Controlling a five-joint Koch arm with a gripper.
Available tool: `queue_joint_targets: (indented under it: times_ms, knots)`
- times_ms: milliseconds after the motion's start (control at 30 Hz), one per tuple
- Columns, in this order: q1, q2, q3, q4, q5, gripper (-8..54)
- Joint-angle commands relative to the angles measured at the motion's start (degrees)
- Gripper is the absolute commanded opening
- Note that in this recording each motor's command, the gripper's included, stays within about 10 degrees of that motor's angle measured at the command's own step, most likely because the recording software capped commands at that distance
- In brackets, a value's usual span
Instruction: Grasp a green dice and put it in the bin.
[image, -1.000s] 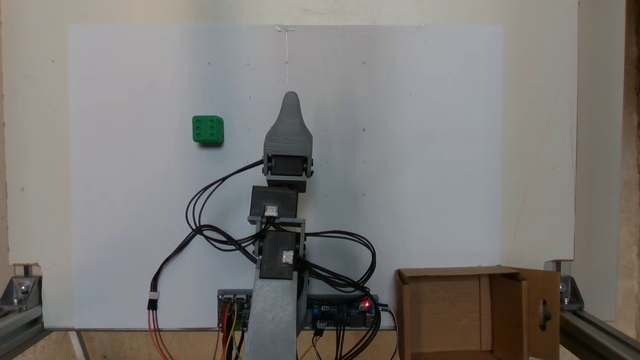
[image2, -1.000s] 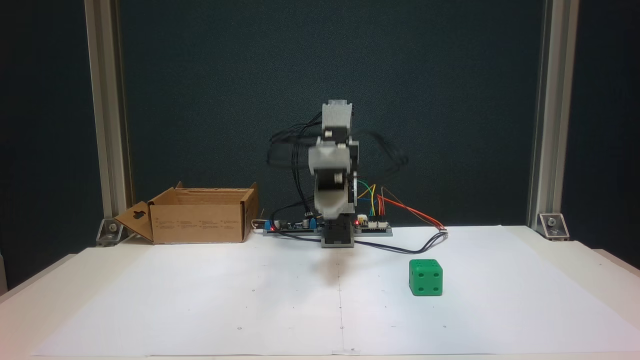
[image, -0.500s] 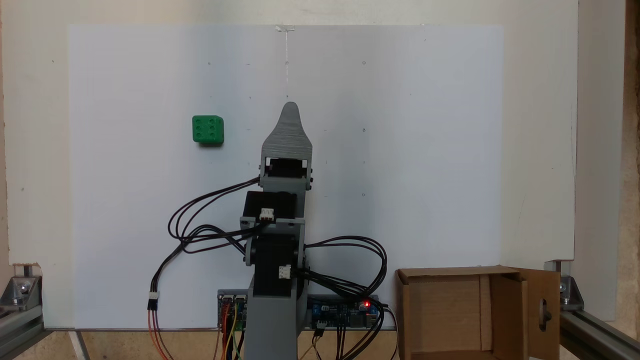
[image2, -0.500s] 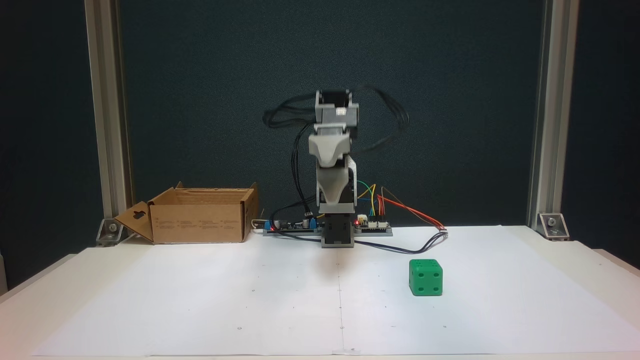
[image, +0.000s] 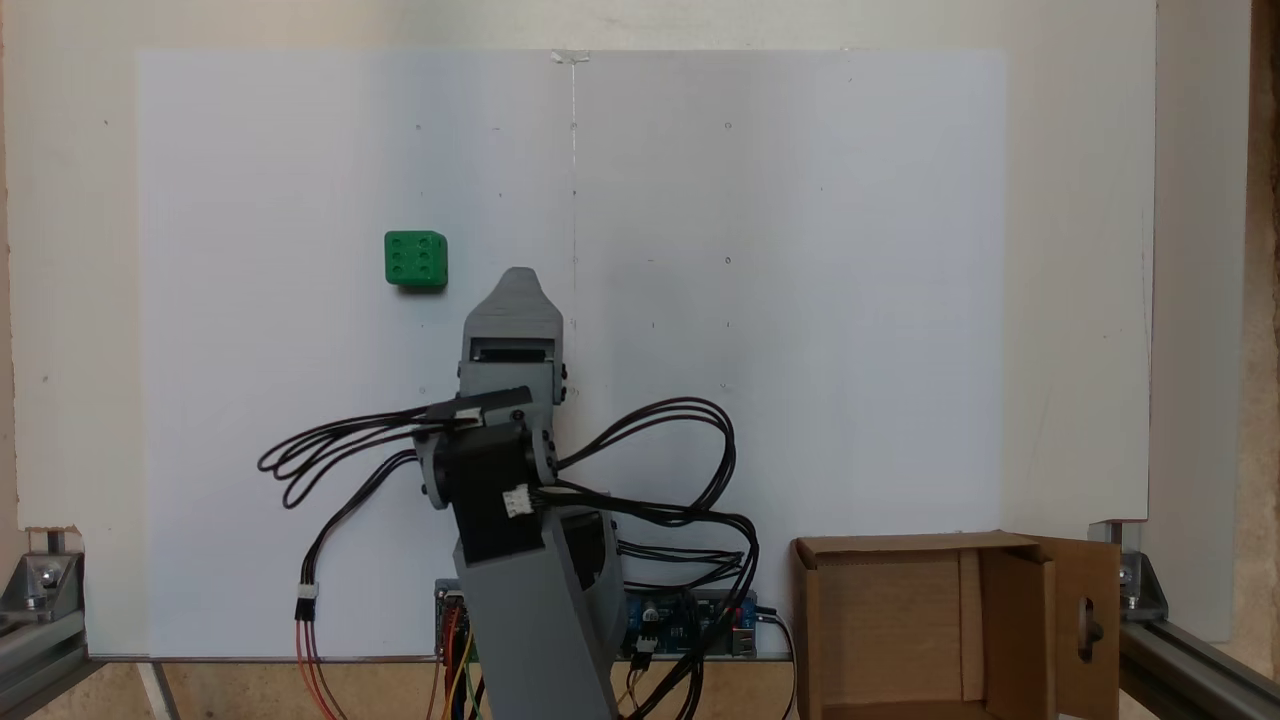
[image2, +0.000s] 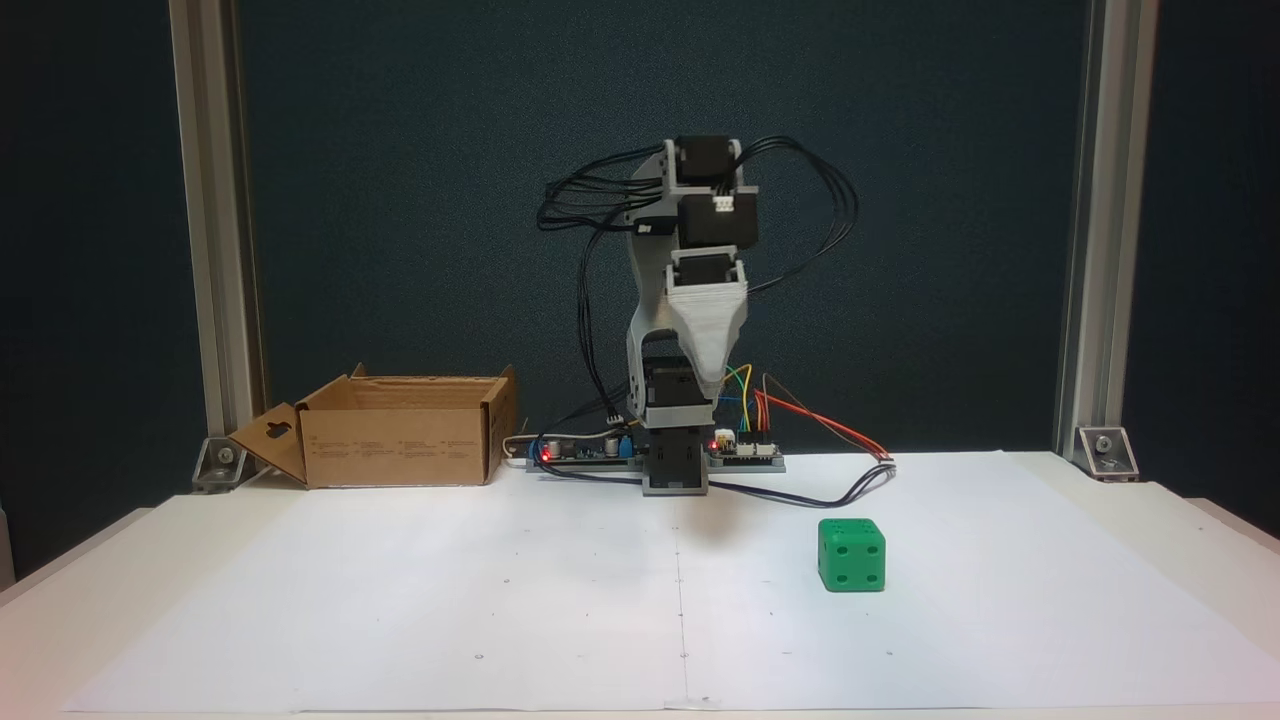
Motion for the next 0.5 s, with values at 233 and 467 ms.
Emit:
queue_joint_targets:
  times_ms: [233,467]
  knots:
    - [-7.9,-7.7,-12.6,3.1,6.6,43.7]
    - [-8.2,-13.1,-20.1,5.1,9.2,43.6]
